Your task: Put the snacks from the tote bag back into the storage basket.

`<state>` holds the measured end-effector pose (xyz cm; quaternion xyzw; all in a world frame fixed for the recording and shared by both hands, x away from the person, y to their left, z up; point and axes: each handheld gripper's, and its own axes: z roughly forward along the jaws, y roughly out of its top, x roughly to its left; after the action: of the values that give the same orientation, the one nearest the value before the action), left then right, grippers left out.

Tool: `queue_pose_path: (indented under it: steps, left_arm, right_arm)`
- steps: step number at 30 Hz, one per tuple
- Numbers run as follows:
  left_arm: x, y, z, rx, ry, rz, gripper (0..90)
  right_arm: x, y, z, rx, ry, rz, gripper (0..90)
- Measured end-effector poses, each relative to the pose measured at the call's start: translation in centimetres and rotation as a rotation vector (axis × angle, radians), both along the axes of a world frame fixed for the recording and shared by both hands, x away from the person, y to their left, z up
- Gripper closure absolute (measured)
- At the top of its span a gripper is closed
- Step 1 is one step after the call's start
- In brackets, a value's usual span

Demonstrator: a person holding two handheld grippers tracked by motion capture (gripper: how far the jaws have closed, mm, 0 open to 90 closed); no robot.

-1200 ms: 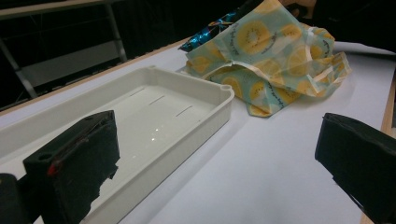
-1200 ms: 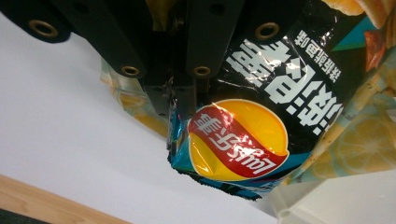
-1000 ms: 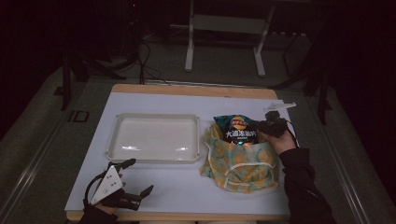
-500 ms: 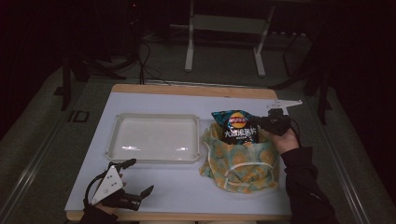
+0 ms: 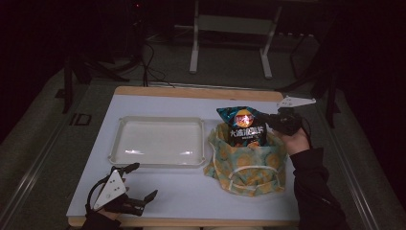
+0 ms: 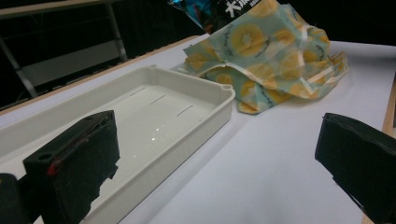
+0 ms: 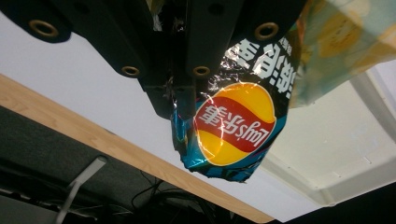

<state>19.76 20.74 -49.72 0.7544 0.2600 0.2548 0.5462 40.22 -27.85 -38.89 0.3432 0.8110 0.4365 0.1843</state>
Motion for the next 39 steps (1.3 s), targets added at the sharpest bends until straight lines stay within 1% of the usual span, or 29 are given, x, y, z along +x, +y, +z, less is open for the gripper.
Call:
queue_pose_path:
  steps: [5,8,10,11,12,16,17,18,19,20,22,23,24,25,26,27,28,29,30,31,33,35,39]
  left_arm:
    - [0.0,0.0,0.0,0.0,0.001,0.0,0.3]
    - [0.0,0.0,0.0,0.0,0.001,-0.001,0.3]
    - [0.0,0.0,0.0,0.0,0.001,0.0,0.3]
    - [0.0,0.0,0.0,0.001,0.001,0.0,0.3]
    - [0.0,0.0,0.0,0.0,0.001,0.001,0.3]
    - [0.0,0.0,0.0,0.001,0.001,0.0,0.2]
    - [0.0,0.0,0.0,0.001,0.001,0.0,0.3]
    - [0.0,0.0,0.0,0.001,0.0,-0.001,0.3]
    - [0.0,0.0,0.0,0.001,0.0,-0.001,0.3]
    - [0.0,0.0,0.0,0.002,0.0,-0.001,0.3]
    - [0.0,0.0,0.0,0.002,-0.001,-0.001,0.3]
    - [0.0,0.0,0.0,0.001,0.0,-0.001,0.2]
    - [0.0,0.0,0.0,0.002,-0.001,-0.001,0.3]
    - [0.0,0.0,0.0,0.001,0.001,-0.001,0.2]
    - [0.0,0.0,0.0,0.001,0.0,-0.001,0.2]
    - [0.0,0.0,0.0,0.001,0.0,-0.001,0.3]
    - [0.0,0.0,0.0,0.0,0.0,-0.001,0.2]
    - [0.0,0.0,0.0,0.003,0.0,0.0,0.2]
    - [0.0,0.0,0.0,0.002,0.0,-0.001,0.3]
    - [0.0,0.0,0.0,0.002,0.001,0.0,0.3]
    - [0.0,0.0,0.0,0.002,0.0,-0.001,0.3]
    - [0.0,0.0,0.0,0.003,-0.001,-0.001,0.3]
    - [0.0,0.0,0.0,0.0,-0.001,0.001,0.3]
  right_arm:
    - [-0.2,0.0,0.9,0.01,-0.022,-0.008,90.0]
    - [-0.3,0.2,1.4,0.014,-0.042,-0.017,90.0]
    - [-0.3,0.2,1.6,0.021,-0.046,-0.014,90.0]
    - [-0.3,0.2,1.7,0.024,-0.05,-0.02,90.0]
    - [-0.3,0.1,2.2,0.041,-0.056,-0.021,90.0]
    - [-0.5,0.0,3.3,0.05,-0.085,-0.035,90.0]
    - [-0.5,0.0,3.3,0.05,-0.085,-0.035,90.0]
    - [-0.7,0.0,4.1,0.057,-0.106,-0.043,90.0]
    - [-0.7,0.0,4.1,0.057,-0.106,-0.043,90.0]
    - [-0.7,0.0,4.7,0.066,-0.12,-0.055,90.0]
    - [-0.8,-0.1,4.9,0.074,-0.125,-0.061,90.0]
    - [-0.8,-0.3,5.4,0.093,-0.134,-0.065,90.0]
    - [-0.8,-0.3,5.6,0.1,-0.143,-0.073,90.0]
    - [-0.9,-0.4,6.4,0.114,-0.167,-0.087,90.0]
    - [-0.9,-0.4,6.4,0.114,-0.167,-0.087,90.0]
    - [-1.0,-0.4,7.1,0.123,-0.187,-0.1,90.0]
    - [-1.0,-0.4,7.4,0.128,-0.195,-0.109,90.0]
    - [-1.0,-0.4,7.4,0.128,-0.195,-0.109,90.0]
    - [-1.0,-0.3,8.0,0.134,-0.214,-0.124,90.0]
    - [-1.0,-0.3,8.4,0.139,-0.225,-0.137,90.0]
    - [-1.0,-0.2,8.6,0.148,-0.23,-0.14,90.0]
    - [-1.1,0.1,9.3,0.158,-0.246,-0.15,90.0]
    - [-1.3,1.2,10.4,0.154,-0.264,-0.161,90.0]
